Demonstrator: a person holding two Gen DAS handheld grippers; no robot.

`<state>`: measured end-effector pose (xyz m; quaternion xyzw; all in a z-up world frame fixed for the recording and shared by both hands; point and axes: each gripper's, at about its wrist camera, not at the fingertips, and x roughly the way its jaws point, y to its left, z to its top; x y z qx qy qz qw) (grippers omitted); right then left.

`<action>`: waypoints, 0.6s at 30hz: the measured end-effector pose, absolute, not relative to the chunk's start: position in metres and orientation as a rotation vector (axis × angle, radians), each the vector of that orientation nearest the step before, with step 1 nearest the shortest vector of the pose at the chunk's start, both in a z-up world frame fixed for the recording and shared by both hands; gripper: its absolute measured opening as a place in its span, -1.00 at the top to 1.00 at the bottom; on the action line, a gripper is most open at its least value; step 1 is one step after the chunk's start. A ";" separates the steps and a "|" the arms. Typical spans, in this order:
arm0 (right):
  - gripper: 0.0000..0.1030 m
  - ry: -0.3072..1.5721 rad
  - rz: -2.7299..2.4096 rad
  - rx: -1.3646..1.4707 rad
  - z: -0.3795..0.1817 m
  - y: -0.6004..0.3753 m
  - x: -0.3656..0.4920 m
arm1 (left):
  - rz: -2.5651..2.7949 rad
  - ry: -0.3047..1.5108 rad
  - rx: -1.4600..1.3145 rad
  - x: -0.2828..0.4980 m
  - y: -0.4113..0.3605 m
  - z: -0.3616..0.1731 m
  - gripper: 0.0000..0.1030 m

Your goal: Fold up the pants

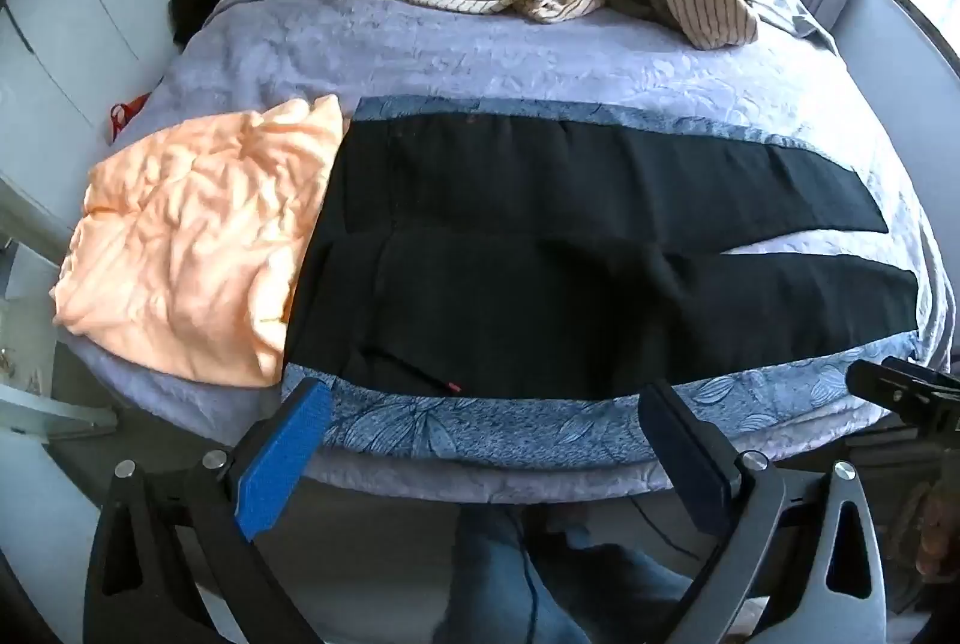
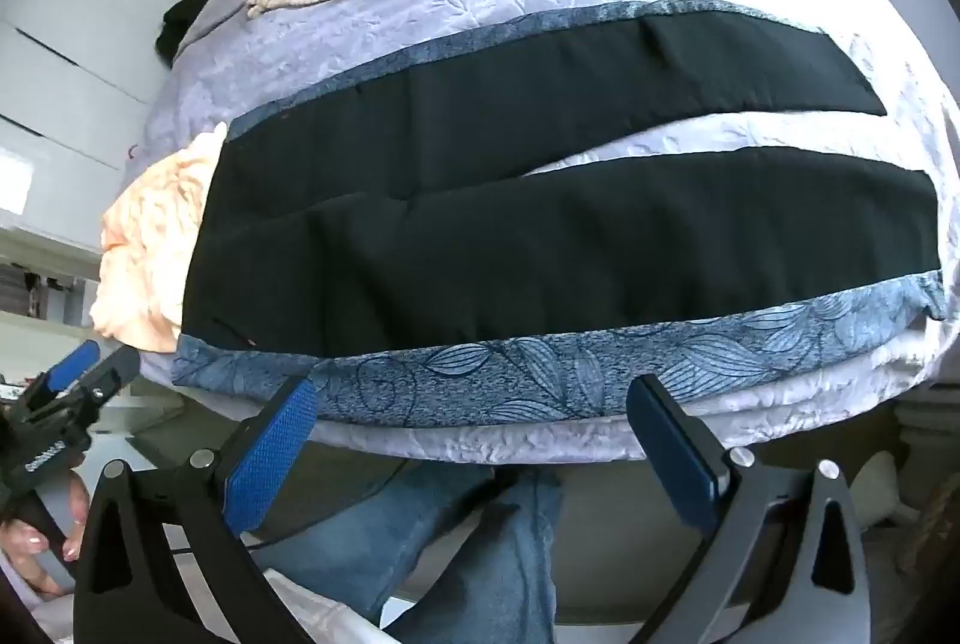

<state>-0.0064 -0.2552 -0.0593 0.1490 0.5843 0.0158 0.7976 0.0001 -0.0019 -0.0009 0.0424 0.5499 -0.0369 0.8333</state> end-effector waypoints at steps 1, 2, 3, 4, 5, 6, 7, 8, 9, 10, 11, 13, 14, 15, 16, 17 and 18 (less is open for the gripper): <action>-0.99 1.252 0.039 0.318 -0.059 -0.255 -0.007 | -0.086 1.169 0.101 0.000 -0.004 -0.002 -1.00; -1.00 1.249 0.049 0.328 -0.058 -0.256 -0.010 | -0.091 1.173 0.114 -0.001 -0.006 -0.003 -1.00; -0.99 1.245 0.062 0.343 -0.057 -0.257 -0.013 | -0.097 1.176 0.129 -0.003 -0.009 -0.003 -1.00; -0.99 1.242 0.071 0.357 -0.055 -0.257 -0.015 | -0.105 1.206 0.144 0.005 -0.014 0.002 -1.00; -1.00 1.271 0.055 0.358 -0.054 -0.254 -0.007 | -0.109 1.199 0.170 0.004 -0.018 0.004 -1.00; -0.99 1.266 0.067 0.357 -0.053 -0.251 -0.008 | -0.110 1.186 0.156 0.003 -0.016 0.008 -1.00; -0.99 1.262 0.067 0.350 -0.052 -0.247 -0.008 | -0.102 1.194 0.166 0.007 -0.022 0.011 -1.00; -1.00 1.255 0.087 0.353 -0.052 -0.243 -0.009 | -0.103 1.198 0.167 0.010 -0.025 0.012 -1.00; -1.00 1.260 0.116 0.371 -0.049 -0.242 -0.006 | -0.106 1.187 0.163 0.007 -0.027 0.013 -1.00; -0.99 1.276 0.129 0.380 -0.051 -0.241 0.003 | -0.122 1.190 0.157 0.009 -0.023 0.013 -1.00; -0.99 1.284 0.156 0.377 -0.051 -0.237 0.005 | -0.121 1.184 0.158 0.010 -0.024 0.015 -1.00; -0.99 1.297 0.184 0.369 -0.047 -0.237 0.008 | -0.100 1.178 0.161 0.010 -0.025 0.019 -1.00; -0.99 1.300 0.171 0.354 -0.046 -0.237 0.010 | -0.094 1.178 0.162 0.011 -0.025 0.019 -1.00; -0.99 1.308 0.142 0.331 -0.047 -0.237 0.011 | -0.091 1.178 0.155 0.011 -0.024 0.019 -1.00; -0.99 1.308 0.128 0.327 -0.046 -0.238 0.009 | -0.088 1.180 0.149 0.012 -0.024 0.018 -1.00; -0.99 1.310 0.120 0.332 -0.046 -0.240 0.009 | -0.086 1.182 0.144 0.013 -0.023 0.018 -1.00; -0.99 1.316 0.106 0.337 -0.047 -0.244 0.009 | -0.084 1.184 0.141 0.014 -0.023 0.018 -1.00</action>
